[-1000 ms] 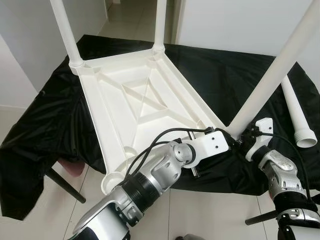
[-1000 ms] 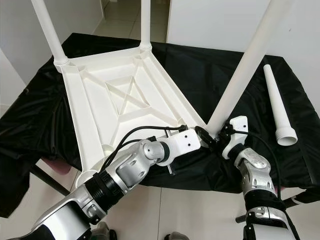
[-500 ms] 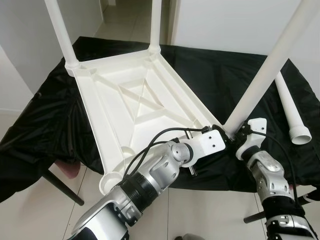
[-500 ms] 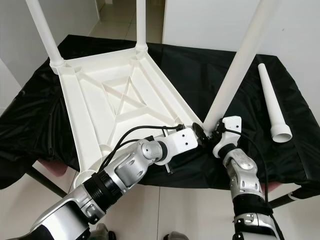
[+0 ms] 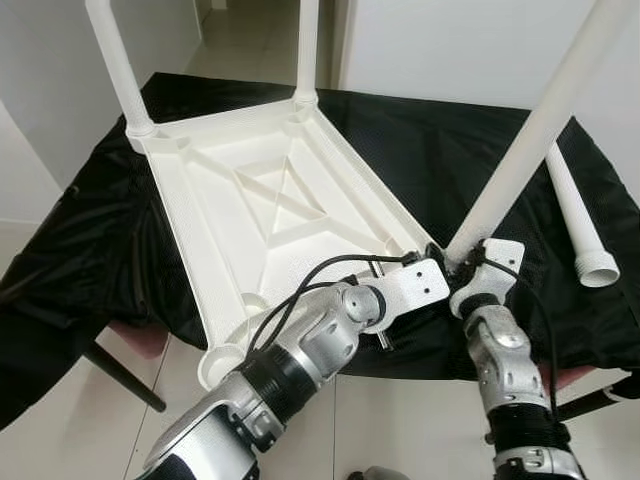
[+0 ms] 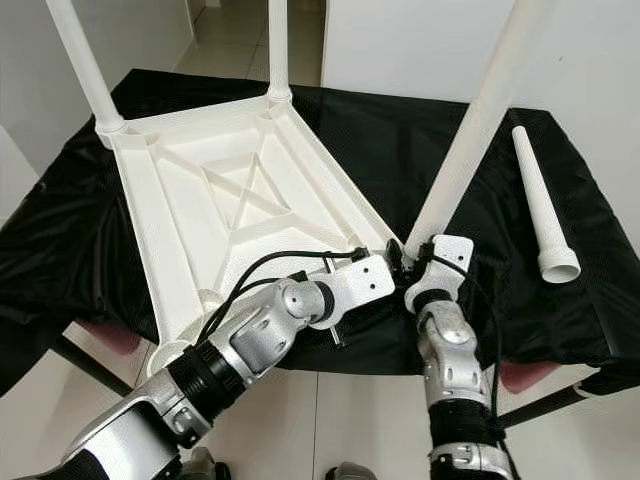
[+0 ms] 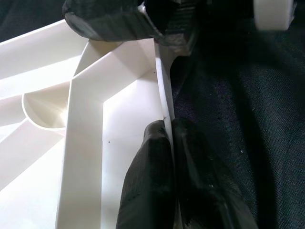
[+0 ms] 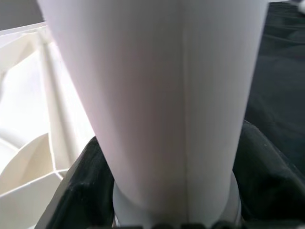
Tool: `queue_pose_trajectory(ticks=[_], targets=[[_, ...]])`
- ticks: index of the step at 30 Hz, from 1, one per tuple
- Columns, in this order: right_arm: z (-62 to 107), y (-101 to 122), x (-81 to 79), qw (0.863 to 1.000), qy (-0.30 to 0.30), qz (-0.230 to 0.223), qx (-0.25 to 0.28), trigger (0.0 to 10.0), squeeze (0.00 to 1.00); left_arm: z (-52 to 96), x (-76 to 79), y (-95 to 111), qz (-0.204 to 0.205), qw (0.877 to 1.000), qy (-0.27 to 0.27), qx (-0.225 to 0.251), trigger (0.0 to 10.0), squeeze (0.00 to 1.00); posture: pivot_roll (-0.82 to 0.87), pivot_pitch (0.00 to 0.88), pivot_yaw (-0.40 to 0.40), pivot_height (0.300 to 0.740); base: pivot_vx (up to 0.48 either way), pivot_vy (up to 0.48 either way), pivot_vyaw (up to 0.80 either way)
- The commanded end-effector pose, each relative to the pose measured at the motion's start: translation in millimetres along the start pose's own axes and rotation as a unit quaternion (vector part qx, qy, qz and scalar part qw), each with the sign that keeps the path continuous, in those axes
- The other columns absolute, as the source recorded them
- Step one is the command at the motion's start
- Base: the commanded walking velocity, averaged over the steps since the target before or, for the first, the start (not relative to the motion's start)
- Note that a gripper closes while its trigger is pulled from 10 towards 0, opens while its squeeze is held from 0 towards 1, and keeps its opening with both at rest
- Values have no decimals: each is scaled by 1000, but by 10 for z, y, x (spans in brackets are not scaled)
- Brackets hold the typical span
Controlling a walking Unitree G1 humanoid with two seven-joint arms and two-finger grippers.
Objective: Building children table
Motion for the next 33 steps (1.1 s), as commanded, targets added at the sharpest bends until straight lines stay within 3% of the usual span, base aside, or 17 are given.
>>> queue_pose_trajectory(ticks=[1,4,14,15,16,17,20,21,33], targets=[[61,-263,-126,998,4,-1,-60,0,0,-43,186,96,-22,999,-34,12,10000,0,1,21,-19,740,0,0,0],[109,-356,-40,993,-71,-3,-93,0,0,-40,192,85,-21,999,-34,11,10000,0,10,15,-21,740,0,0,0],[192,-433,-102,987,-101,-8,-126,0,0,-32,165,62,-20,999,-30,9,10000,0,8,5,-22,740,0,0,0],[195,-436,-88,986,-108,-7,-130,4549,0,-33,167,66,-21,999,-30,9,10000,0,8,5,-22,740,0,0,0],[195,-436,-88,986,-108,-7,-130,4549,0,-33,167,66,-21,999,-30,9,10000,0,8,5,-22,740,0,0,0],[190,-446,-65,984,-114,-2,-136,10000,0,-34,170,68,-21,999,-30,10,10000,0,9,4,-22,740,0,0,0],[187,-446,-42,983,-120,1,-136,10000,0,-33,171,70,-22,999,-31,10,10000,0,9,6,-22,740,0,0,0],[176,-415,-31,985,-119,7,-124,10000,1000,-33,169,70,-21,999,-30,10,10000,0,10,7,-23,740,0,0,0],[118,-177,-19,996,-81,9,-39,10000,1000,-32,170,62,-18,999,-29,9,10000,0,12,19,-25,740,0,0,0]])
Point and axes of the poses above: a point about 5 cm out from each wrist's last joint towards the gripper, its own z axis pointing back from the gripper into the wrist, its own y axis along the axis of the wrist's last joint, x = y × z, the point moved 4 cm from there along -z, pointing out of the wrist towards the gripper, and after that the axes turned 14 degrees about z, right-handed, at the moved point
